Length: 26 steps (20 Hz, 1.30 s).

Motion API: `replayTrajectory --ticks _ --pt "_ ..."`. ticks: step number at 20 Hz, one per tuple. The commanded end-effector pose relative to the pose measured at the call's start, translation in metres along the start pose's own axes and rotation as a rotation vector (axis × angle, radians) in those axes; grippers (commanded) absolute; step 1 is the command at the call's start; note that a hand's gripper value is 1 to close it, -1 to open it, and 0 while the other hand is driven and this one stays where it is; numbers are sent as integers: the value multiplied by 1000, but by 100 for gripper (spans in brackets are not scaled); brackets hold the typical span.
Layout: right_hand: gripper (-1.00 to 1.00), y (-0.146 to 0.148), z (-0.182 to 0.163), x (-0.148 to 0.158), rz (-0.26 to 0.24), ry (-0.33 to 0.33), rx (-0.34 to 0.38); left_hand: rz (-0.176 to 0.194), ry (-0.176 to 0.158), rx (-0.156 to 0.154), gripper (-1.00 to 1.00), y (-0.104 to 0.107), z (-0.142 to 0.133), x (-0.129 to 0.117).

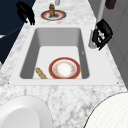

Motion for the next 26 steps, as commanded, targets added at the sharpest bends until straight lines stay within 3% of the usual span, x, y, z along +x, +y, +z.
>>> replayTrajectory --ticks 1,19,20,21,26 --pt "100 -11 9 26 8 -9 -10 0 0 0 0 0 0 0" --pt "100 -8 7 26 -19 -1 -6 0 0 0 0 0 0 0" --pt "-100 -8 8 24 -27 3 -10 0 0 0 0 0 0 0" --pt "-100 -8 5 19 -24 38 -6 0 0 0 0 0 0 0" --pt "-100 -18 6 4 -37 8 23 0 0 0 0 0 0 0"
